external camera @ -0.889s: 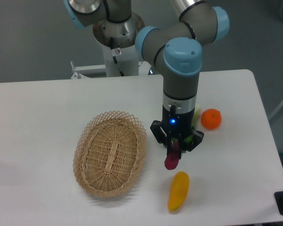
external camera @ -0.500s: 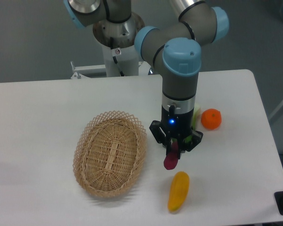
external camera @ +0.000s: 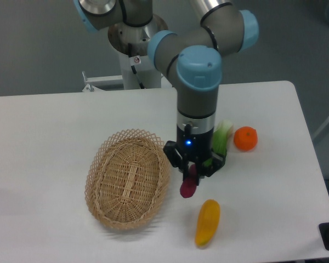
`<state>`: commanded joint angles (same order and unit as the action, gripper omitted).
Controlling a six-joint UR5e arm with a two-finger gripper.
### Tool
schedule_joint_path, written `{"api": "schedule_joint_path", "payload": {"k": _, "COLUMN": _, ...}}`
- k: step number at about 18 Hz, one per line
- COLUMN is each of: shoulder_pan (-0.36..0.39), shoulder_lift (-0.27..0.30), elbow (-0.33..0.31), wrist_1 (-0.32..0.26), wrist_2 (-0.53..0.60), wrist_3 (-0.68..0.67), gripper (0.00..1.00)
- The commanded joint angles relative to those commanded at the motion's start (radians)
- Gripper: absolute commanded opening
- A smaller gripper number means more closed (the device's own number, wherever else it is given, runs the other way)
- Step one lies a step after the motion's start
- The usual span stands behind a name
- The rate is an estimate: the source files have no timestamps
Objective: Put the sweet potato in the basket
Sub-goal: 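Carry the held purple sweet potato over the wicker basket with the gripper, then lower the sweet potato into the basket and open the gripper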
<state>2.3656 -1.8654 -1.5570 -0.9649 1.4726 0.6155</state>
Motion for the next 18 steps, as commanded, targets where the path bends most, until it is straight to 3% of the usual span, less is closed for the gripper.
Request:
{"api": "schedule_joint_path", "payload": {"k": 6, "shoulder_pan": -0.147, "shoulder_lift": 0.049, "elbow": -0.144, "wrist_1": 0.015, "wrist_2": 0.112, "wrist_3": -0.028, "gripper": 0.31}}
{"api": "schedule_joint_path", "payload": {"k": 12, "shoulder_pan": -0.226, "shoulder_lift": 0.019, "elbow": -0.199, "wrist_1": 0.025, "wrist_2": 0.170, "wrist_3": 0.007, "gripper": 0.31}}
{"api": "schedule_joint_path", "payload": {"k": 18, "shoulder_pan": -0.241, "shoulder_lift": -0.027, "elbow": -0.221, "wrist_1": 0.026, "wrist_2": 0.225, "wrist_3": 0.119, "gripper": 0.32}}
